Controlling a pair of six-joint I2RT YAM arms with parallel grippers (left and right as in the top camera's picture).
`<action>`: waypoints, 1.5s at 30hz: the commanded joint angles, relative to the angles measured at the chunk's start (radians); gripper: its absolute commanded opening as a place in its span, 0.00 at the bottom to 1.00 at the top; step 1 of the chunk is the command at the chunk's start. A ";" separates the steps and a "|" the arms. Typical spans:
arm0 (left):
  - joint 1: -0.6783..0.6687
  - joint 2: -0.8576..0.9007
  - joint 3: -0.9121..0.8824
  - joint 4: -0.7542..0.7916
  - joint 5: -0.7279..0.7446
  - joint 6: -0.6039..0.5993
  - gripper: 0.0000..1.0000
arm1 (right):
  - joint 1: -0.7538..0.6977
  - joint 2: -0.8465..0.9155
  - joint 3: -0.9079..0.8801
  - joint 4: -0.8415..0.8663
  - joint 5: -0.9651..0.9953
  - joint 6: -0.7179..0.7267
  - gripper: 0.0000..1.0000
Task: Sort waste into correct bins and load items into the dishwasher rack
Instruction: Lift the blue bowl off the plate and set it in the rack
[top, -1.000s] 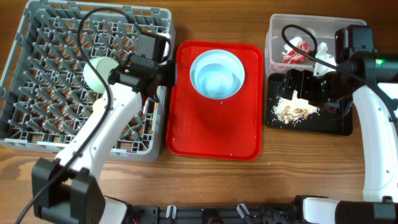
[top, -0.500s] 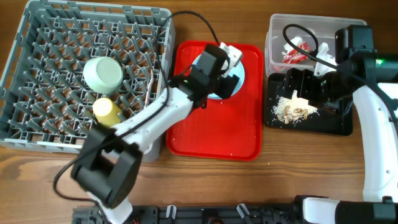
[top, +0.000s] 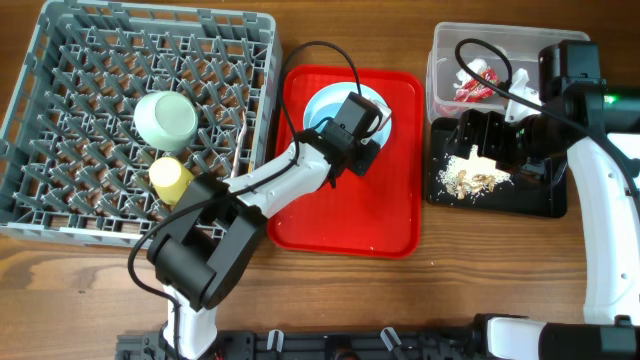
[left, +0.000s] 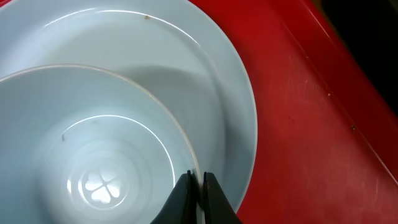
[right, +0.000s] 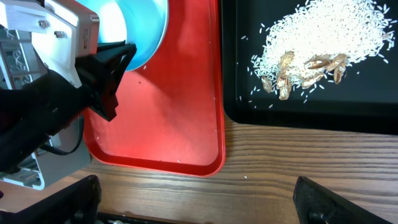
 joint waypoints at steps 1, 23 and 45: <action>-0.014 0.009 0.008 -0.024 -0.013 -0.026 0.04 | -0.003 -0.003 0.010 0.001 0.006 0.008 1.00; 0.272 -0.444 0.008 -0.090 0.356 -0.165 0.04 | -0.003 -0.003 0.010 -0.005 0.010 0.003 1.00; 0.917 -0.083 0.008 0.172 1.256 -0.426 0.04 | -0.003 -0.003 0.010 -0.010 0.010 0.004 1.00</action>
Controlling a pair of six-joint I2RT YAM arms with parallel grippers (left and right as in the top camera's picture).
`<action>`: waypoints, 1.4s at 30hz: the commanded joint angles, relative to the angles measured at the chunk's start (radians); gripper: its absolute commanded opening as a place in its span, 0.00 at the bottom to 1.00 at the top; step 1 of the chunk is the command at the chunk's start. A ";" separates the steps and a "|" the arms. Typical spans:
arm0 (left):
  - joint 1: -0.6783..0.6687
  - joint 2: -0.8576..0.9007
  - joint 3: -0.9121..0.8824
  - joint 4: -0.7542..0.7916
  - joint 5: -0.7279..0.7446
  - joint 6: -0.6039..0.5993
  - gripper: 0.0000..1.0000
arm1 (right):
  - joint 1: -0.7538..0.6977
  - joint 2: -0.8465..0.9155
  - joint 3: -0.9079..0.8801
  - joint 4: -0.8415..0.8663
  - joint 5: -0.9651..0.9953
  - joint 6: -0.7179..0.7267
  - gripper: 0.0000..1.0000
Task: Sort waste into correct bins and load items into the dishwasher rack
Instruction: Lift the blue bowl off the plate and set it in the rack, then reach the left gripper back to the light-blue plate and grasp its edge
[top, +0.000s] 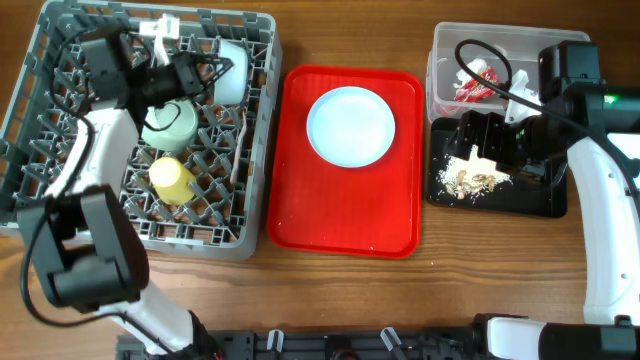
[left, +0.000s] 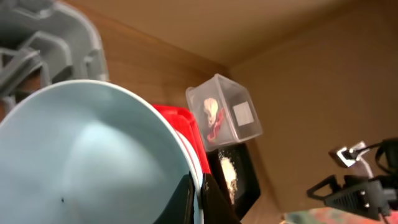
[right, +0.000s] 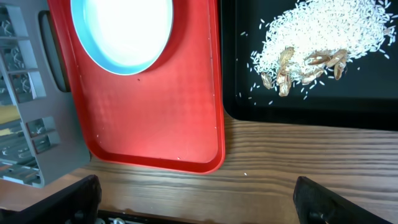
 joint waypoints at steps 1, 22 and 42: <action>0.040 0.056 0.003 0.023 0.088 -0.068 0.04 | -0.003 -0.003 0.010 0.001 0.010 0.005 1.00; 0.274 -0.072 0.003 0.047 0.054 -0.082 1.00 | -0.003 -0.003 0.010 -0.001 0.010 0.010 1.00; -0.607 -0.330 0.003 -0.377 -1.044 -0.023 1.00 | -0.003 -0.003 0.010 -0.003 0.010 0.010 1.00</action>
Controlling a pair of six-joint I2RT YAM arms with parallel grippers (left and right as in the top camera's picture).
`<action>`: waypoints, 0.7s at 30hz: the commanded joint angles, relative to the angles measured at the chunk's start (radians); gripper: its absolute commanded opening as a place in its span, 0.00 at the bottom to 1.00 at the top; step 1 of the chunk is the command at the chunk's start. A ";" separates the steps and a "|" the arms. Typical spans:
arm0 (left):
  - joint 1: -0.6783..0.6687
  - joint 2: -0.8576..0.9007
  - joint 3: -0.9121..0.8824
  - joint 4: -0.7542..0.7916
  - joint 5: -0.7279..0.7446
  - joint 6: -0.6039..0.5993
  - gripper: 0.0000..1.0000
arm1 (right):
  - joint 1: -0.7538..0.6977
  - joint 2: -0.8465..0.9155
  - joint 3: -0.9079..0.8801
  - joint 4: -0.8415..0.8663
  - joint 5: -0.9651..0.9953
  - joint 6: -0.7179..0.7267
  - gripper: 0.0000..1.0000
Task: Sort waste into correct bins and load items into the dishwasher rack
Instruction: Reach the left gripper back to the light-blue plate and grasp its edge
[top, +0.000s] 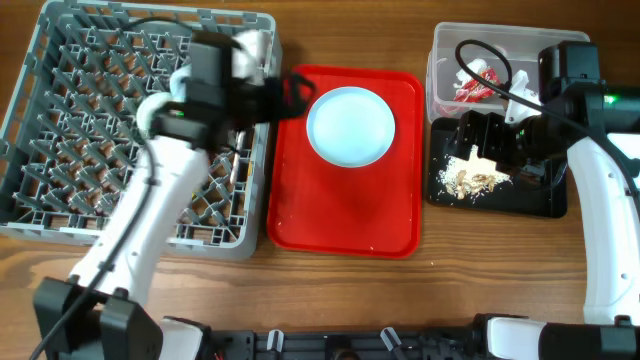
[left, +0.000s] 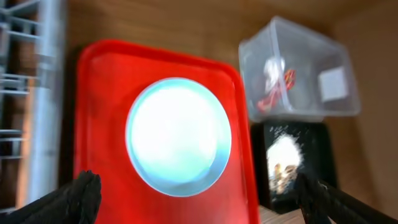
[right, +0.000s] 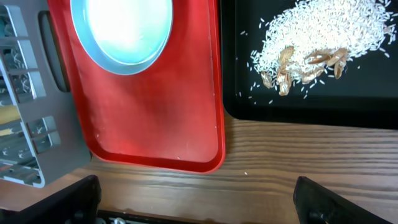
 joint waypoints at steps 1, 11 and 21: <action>-0.122 -0.003 -0.004 0.054 -0.208 0.043 1.00 | -0.003 -0.003 0.010 -0.002 0.010 0.009 1.00; -0.296 0.205 -0.004 0.136 -0.357 0.264 1.00 | -0.077 -0.018 0.011 -0.018 0.204 0.191 1.00; -0.323 0.345 -0.004 0.199 -0.309 0.340 0.98 | -0.288 -0.029 0.011 -0.023 0.200 0.111 1.00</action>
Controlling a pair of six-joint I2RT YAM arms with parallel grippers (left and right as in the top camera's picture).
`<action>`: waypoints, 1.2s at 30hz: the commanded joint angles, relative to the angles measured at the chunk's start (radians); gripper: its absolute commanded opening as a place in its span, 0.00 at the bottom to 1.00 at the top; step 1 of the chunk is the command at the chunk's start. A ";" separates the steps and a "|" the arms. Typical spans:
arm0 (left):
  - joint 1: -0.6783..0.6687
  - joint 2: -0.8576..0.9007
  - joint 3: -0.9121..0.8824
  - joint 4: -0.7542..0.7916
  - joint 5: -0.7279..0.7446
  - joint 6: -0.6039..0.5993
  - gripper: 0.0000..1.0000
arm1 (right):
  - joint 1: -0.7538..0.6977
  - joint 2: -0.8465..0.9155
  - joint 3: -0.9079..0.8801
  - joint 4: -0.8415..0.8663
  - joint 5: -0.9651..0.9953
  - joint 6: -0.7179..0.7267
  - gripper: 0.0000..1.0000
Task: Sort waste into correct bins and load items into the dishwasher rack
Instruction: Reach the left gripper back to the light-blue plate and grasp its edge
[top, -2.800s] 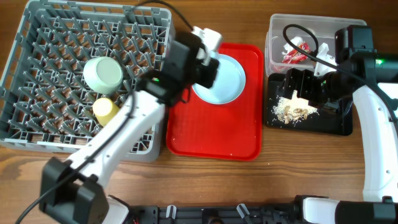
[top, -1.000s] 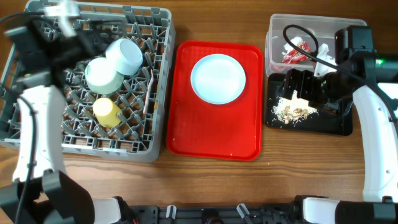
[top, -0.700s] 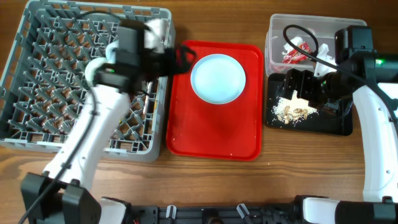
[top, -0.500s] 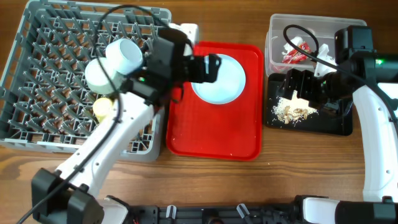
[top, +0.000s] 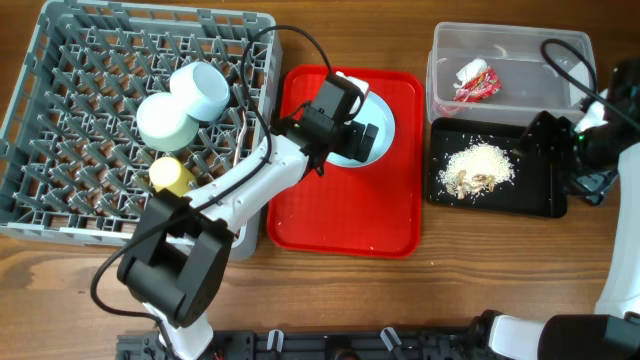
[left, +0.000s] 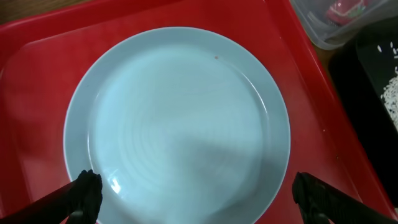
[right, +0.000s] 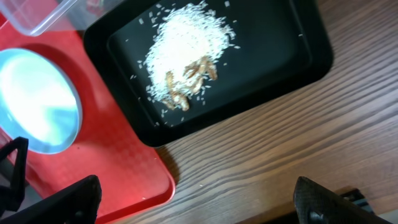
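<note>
A pale blue plate (left: 177, 121) lies on the red tray (top: 345, 215). My left gripper (left: 199, 198) hovers just above it, open and empty, its fingertips (left: 81, 196) wide to either side; overhead it shows as (top: 358, 138). In the grey dishwasher rack (top: 60, 170) lie a white bowl (top: 200, 90), a pale green cup (top: 160, 120) and a yellow cup (top: 170, 178). My right gripper (right: 196, 199) is open and empty over the wood table, by the right end of the black tray (right: 292, 56) that holds rice and scraps (right: 186, 59).
A clear bin (top: 505, 45) holding a red and white wrapper (top: 472, 78) stands behind the black tray. The left arm's cable loops over the rack's right wall. The table's front edge runs below the trays.
My left gripper has moved from near the rack's right edge to just above the plate, still open. The right arm has moved right, off the black tray, toward the table's right side.
My left gripper was shut on the rim of a white bowl stacked on the plate. Then it held that bowl over the rack. Then it was open and empty, facing the tray. Now the bowl lies in the rack and the gripper hovers over the plate.
</note>
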 joint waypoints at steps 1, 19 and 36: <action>-0.027 0.023 -0.004 0.019 0.020 0.072 0.97 | -0.011 -0.024 0.011 0.000 0.016 -0.023 1.00; -0.158 0.169 -0.004 0.043 -0.026 0.190 0.78 | -0.010 -0.024 0.010 -0.002 -0.003 -0.024 1.00; -0.183 0.214 -0.007 0.031 -0.262 0.243 0.04 | -0.010 -0.024 0.010 -0.007 -0.006 -0.024 1.00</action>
